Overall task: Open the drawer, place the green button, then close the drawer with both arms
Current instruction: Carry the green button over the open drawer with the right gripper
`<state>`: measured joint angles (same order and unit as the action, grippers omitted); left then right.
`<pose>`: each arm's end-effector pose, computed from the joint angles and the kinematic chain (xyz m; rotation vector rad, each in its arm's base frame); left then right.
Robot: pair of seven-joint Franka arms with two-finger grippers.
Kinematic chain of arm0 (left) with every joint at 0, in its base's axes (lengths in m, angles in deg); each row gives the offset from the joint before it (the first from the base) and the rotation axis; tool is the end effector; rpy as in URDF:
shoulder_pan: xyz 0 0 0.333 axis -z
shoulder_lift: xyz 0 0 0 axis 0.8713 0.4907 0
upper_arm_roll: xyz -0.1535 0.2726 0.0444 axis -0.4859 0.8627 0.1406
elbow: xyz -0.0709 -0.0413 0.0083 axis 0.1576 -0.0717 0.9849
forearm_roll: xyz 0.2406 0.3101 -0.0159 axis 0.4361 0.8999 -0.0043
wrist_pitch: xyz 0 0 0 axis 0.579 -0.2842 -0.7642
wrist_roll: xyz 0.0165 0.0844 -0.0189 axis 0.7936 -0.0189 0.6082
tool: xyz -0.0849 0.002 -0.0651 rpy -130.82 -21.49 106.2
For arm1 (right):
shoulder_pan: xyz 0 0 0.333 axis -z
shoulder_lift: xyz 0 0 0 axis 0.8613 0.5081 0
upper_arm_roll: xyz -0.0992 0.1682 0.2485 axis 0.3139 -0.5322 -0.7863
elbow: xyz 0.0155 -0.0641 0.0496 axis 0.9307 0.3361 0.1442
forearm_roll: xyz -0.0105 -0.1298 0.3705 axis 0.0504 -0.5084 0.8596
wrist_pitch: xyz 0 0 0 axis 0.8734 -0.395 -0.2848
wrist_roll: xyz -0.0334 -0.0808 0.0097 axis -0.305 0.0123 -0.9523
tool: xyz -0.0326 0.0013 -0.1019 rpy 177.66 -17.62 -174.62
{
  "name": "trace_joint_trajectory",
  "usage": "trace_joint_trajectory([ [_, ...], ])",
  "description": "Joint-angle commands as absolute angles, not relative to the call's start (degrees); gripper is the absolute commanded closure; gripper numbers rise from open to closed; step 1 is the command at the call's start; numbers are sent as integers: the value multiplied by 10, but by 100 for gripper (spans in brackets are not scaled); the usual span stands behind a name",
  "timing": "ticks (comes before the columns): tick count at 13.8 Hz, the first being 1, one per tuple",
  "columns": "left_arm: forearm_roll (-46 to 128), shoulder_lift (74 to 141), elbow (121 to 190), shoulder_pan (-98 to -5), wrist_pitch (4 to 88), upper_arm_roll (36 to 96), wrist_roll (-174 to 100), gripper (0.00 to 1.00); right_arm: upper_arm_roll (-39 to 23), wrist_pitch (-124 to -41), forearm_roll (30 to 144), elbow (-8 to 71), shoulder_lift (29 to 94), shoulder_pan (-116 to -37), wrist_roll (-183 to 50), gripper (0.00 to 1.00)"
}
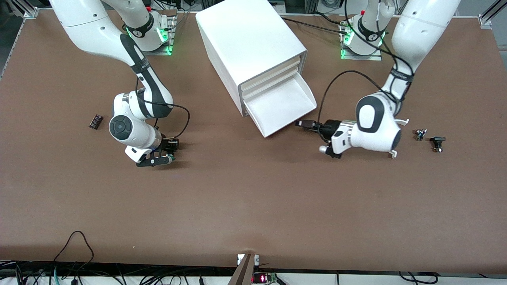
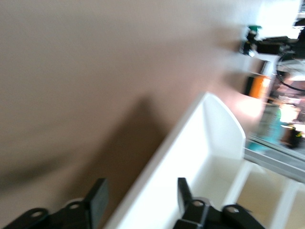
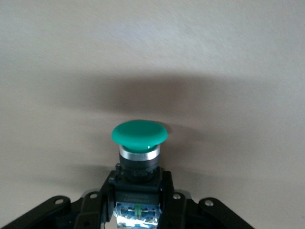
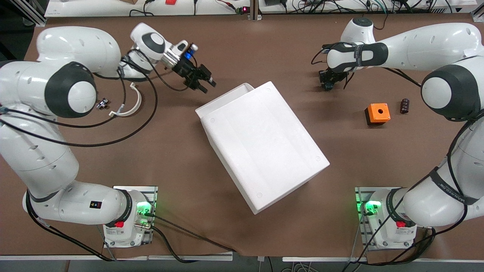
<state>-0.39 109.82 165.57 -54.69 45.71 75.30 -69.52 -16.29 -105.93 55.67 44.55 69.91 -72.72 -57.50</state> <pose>0.5698 -0.1915 0.2332 2.3132 -0.1640 -0.3331 0.5871 0.1688 0.1861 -3.0621 -0.1977 0.1447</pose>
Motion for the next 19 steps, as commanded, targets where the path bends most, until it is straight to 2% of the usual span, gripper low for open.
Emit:
trace_joint_trajectory([
  [1, 57, 964, 1675, -611, 489, 765, -681, 0, -174, -1057, 562, 428, 674, -728, -582, 83],
  [3, 79, 905, 1676, -637, 514, 766, -682, 0, -176, -1046, 553, 403, 657, -731, -599, 83],
  [5, 215, 852, 1675, -665, 500, 768, -680, 0, -189, -1031, 530, 357, 650, -751, -645, 83],
  [9, 353, 770, 1656, -671, 382, 809, -677, 0, -200, -1003, 508, 265, 664, -839, -737, 83],
  [13, 441, 747, 1611, -669, 330, 806, -668, 0, -200, -1002, 502, 218, 685, -931, -898, 82],
  [16, 465, 752, 1610, -663, 328, 803, -641, 0, -201, -1001, 477, 180, 719, -995, -1043, 82],
  [19, 484, 753, 1610, -661, 328, 803, -640, 0, -197, -991, 462, 142, 737, -1049, -1075, 81],
])
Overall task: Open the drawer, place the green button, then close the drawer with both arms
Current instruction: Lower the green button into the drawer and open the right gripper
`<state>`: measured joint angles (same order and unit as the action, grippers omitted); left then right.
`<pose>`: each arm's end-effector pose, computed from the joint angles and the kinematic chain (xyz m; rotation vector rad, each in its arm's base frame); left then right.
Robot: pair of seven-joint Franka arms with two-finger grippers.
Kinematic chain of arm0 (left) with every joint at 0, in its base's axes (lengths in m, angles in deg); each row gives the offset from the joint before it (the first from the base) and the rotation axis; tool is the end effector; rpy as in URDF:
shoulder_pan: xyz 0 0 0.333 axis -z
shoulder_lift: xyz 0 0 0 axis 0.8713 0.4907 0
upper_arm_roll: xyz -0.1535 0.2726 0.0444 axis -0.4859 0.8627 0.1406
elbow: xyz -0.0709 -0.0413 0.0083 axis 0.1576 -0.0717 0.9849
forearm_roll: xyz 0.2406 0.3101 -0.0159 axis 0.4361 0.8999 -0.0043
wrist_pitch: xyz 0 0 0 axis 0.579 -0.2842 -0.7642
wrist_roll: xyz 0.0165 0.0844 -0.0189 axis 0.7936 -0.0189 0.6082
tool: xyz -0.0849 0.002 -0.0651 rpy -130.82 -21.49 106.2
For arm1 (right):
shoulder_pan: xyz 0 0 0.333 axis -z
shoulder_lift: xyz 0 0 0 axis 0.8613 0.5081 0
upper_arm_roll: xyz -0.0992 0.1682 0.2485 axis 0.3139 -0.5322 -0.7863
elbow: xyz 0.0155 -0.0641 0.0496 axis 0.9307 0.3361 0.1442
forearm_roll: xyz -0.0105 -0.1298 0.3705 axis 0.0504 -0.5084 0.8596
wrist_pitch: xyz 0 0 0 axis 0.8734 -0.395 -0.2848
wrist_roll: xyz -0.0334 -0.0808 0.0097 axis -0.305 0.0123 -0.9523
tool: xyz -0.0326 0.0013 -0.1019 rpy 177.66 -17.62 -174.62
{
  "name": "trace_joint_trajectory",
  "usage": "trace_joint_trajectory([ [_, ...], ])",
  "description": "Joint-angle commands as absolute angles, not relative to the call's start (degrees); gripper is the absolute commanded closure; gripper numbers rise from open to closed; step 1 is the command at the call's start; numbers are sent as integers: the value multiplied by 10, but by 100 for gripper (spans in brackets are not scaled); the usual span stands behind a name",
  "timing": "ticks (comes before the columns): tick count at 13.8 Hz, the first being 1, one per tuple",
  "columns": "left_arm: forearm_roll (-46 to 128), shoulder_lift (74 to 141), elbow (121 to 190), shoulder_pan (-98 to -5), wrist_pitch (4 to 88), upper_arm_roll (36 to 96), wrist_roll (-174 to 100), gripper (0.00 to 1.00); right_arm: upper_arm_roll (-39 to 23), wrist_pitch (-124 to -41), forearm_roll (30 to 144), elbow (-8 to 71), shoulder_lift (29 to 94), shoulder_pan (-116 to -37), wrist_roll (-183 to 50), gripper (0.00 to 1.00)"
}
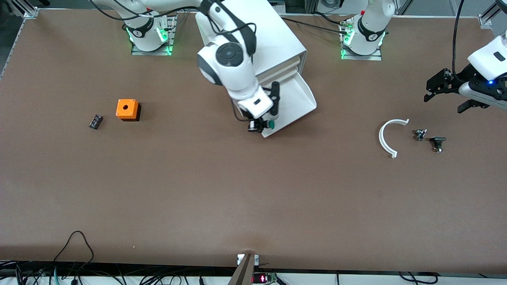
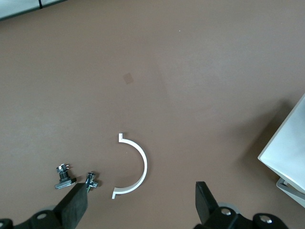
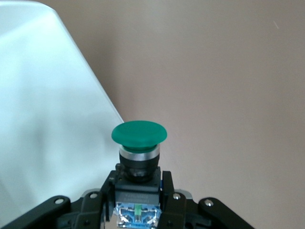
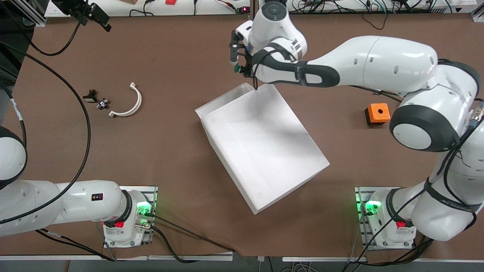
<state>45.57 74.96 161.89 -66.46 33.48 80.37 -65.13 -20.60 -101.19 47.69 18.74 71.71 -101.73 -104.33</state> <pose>0.5332 0.0112 0.5778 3.0460 -0.5079 0.1585 0.4886 0.5432 0.3557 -2.1346 -2.2091 -0.3990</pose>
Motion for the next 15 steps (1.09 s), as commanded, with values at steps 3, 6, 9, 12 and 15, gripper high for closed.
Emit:
trace_joint_trajectory([
  [3, 497, 754, 1610, -648, 328, 806, -639, 0, -196, -961, 420, 133, 745, -1080, -1083, 81],
  [6, 498, 755, 1608, -647, 325, 808, -639, 0, -196, -926, 417, 134, 759, -1090, -1141, 81],
  [9, 498, 760, 1595, -645, 318, 811, -639, 0, -196, -908, 407, 134, 778, -1098, -1149, 81],
  [12, 498, 766, 1591, -645, 317, 812, -639, 0, -196, -913, 405, 133, 793, -1112, -1141, 81],
  [15, 498, 768, 1591, -645, 317, 815, -640, 0, -196, -911, 405, 133, 795, -1128, -1134, 80],
])
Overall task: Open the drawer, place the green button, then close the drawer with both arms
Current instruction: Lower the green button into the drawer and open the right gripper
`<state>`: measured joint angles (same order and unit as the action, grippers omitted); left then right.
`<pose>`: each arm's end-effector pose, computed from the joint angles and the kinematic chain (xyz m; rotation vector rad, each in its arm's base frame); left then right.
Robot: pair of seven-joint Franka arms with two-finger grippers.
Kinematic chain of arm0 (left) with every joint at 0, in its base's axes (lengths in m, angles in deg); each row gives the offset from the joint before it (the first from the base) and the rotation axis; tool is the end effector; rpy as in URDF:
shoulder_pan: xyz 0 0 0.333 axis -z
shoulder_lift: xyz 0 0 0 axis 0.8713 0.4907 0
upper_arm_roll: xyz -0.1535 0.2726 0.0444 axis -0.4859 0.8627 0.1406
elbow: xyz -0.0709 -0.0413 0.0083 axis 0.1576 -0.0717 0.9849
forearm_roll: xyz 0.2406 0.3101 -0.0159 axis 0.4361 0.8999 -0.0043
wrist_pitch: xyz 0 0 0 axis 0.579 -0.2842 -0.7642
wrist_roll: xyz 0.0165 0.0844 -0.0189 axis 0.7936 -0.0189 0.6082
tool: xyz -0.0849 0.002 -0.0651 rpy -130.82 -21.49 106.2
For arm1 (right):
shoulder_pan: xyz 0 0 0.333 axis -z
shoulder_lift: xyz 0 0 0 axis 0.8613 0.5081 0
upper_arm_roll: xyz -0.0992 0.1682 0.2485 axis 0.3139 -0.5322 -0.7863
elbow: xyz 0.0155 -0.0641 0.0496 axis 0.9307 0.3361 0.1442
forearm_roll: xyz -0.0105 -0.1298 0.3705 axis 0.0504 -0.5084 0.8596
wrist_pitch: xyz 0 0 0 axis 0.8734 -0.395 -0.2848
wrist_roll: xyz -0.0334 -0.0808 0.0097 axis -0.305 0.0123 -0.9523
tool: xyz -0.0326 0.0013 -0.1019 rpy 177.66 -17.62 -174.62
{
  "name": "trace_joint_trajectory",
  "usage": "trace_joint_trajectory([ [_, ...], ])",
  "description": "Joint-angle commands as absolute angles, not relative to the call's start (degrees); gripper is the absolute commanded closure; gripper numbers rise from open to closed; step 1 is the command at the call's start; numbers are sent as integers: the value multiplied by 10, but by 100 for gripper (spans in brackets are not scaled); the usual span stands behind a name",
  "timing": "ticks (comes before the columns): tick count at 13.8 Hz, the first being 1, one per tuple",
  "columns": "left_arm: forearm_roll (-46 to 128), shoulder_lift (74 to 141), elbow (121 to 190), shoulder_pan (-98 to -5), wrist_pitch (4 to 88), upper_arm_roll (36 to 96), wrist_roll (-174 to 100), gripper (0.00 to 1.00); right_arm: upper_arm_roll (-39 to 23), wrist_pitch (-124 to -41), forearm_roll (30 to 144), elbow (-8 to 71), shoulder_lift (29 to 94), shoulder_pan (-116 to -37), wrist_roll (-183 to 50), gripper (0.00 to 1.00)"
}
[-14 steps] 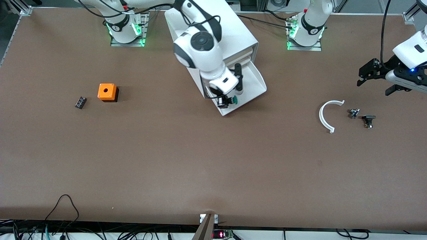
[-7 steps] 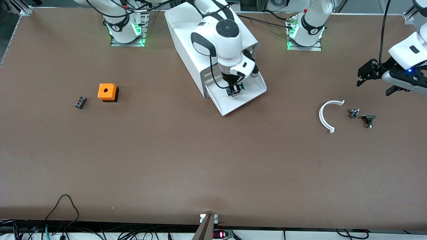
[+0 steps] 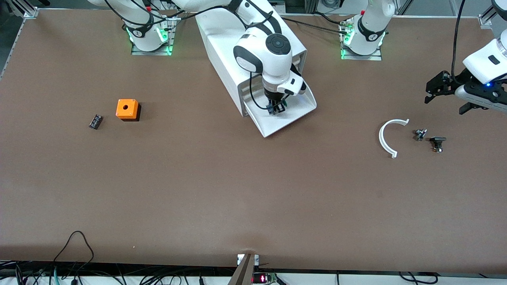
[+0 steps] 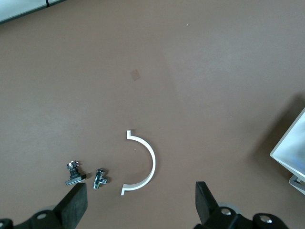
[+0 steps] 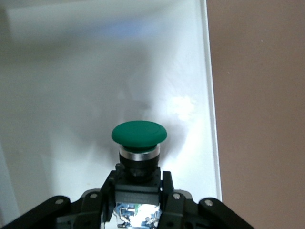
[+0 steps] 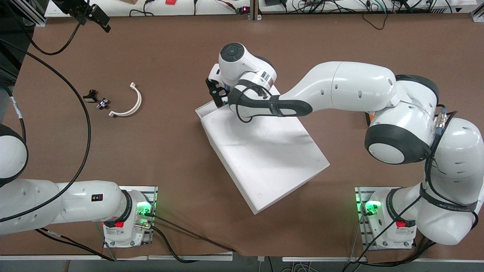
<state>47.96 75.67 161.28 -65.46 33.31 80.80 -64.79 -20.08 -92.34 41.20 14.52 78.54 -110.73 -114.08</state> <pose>0.5368 0.0097 0.5759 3.0797 -0.5336 0.1404 0.4077 0.6069 0.2876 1.6878 2.5815 0.0988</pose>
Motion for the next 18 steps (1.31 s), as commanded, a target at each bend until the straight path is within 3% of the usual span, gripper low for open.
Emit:
trace_joint_trajectory([
  [1, 498, 768, 1591, -645, 317, 816, -640, 0, -196, -910, 406, 133, 798, -1129, -1129, 77],
  [3, 498, 768, 1591, -645, 317, 815, -641, 0, -196, -908, 405, 133, 805, -1136, -1103, 62],
  [4, 499, 770, 1591, -645, 316, 816, -641, 0, -196, -907, 406, 133, 807, -1137, -1093, 37],
  [5, 498, 771, 1590, -645, 314, 816, -641, 0, -196, -905, 406, 133, 806, -1139, -1072, 1],
  [10, 499, 797, 1584, -645, 306, 816, -644, 0, -161, -839, 417, 51, 789, -1137, -1040, 0],
  [14, 487, 838, 1582, -642, 313, 812, -633, 0, -114, -799, 446, 25, 725, -1113, -1041, 0],
  [18, 442, 919, 1595, -604, 408, 794, -494, 0, -80, -805, 449, 25, 682, -1075, -1041, 0],
])
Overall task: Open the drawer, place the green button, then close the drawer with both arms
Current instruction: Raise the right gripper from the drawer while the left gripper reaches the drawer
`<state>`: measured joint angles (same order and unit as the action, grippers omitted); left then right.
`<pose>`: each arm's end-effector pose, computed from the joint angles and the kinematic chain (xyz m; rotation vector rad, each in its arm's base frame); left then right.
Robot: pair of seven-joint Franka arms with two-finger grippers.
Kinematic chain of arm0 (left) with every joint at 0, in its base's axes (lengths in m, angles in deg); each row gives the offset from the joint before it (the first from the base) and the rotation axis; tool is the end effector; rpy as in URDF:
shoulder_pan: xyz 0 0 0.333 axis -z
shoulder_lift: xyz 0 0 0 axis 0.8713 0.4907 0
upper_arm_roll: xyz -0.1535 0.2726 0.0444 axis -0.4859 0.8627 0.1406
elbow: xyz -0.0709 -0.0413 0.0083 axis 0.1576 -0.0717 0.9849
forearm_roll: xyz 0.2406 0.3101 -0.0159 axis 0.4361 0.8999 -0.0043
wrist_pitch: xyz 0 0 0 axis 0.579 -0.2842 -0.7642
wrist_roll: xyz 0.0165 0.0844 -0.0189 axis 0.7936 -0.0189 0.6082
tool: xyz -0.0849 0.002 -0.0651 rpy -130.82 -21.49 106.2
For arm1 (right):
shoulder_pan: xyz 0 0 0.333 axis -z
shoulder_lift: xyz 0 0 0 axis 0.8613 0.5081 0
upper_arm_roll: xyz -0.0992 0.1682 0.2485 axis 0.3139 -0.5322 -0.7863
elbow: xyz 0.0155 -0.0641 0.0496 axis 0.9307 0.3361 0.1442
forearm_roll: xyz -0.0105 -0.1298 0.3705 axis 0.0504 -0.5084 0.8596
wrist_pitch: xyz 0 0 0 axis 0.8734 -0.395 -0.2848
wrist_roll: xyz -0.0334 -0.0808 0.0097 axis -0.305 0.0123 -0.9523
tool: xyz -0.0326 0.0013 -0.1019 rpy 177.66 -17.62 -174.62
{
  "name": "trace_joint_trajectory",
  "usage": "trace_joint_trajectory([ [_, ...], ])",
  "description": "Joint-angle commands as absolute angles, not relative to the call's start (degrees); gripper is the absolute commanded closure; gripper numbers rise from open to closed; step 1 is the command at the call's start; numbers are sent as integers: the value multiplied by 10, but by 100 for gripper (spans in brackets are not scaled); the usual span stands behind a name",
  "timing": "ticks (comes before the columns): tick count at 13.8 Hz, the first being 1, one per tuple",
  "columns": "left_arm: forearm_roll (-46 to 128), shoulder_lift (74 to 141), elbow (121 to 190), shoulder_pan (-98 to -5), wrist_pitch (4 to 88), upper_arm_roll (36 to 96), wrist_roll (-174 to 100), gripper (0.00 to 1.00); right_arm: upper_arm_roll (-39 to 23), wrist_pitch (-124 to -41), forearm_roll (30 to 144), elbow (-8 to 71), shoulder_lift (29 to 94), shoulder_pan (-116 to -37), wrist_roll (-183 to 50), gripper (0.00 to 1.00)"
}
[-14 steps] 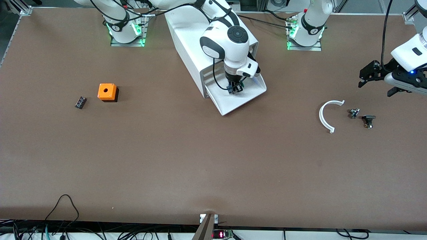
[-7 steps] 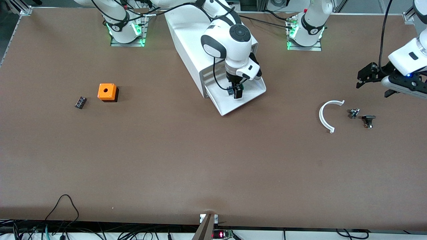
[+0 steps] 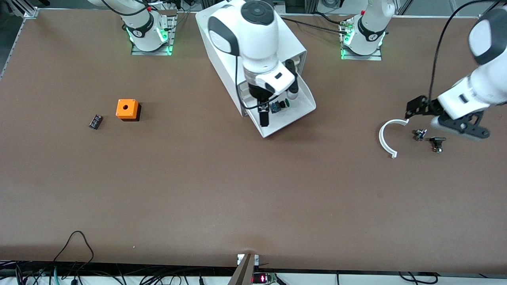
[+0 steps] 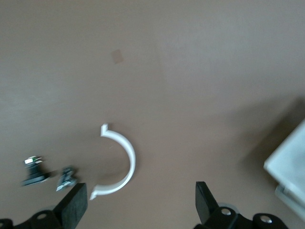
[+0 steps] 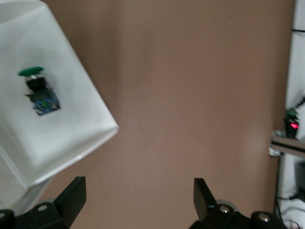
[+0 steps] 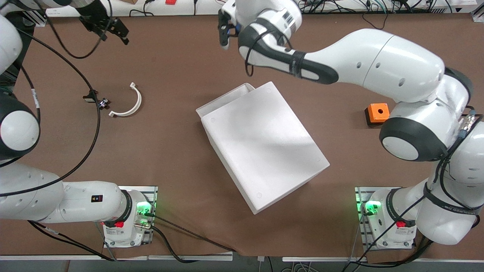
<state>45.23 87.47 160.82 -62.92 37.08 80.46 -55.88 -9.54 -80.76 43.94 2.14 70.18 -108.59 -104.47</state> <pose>0.5838 -0.0193 0.4704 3.0321 -0.3305 -0.0575 0.5165 0.5284 0.4790 2.0979 2.1264 0.3297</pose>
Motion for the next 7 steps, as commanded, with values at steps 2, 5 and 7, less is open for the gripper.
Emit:
trace_joint_trajectory([
  [2, 444, 962, 1604, -582, 474, 772, -398, 0, -54, -800, 449, 31, 669, -1063, -1012, 0],
  [5, 444, 1020, 1623, -521, 577, 765, -279, 0, -18, -791, 448, 92, 639, -1047, -875, 0],
  [7, 449, 1056, 1647, -479, 663, 766, -209, 0, 9, -745, 449, 102, 625, -1046, -768, 0],
])
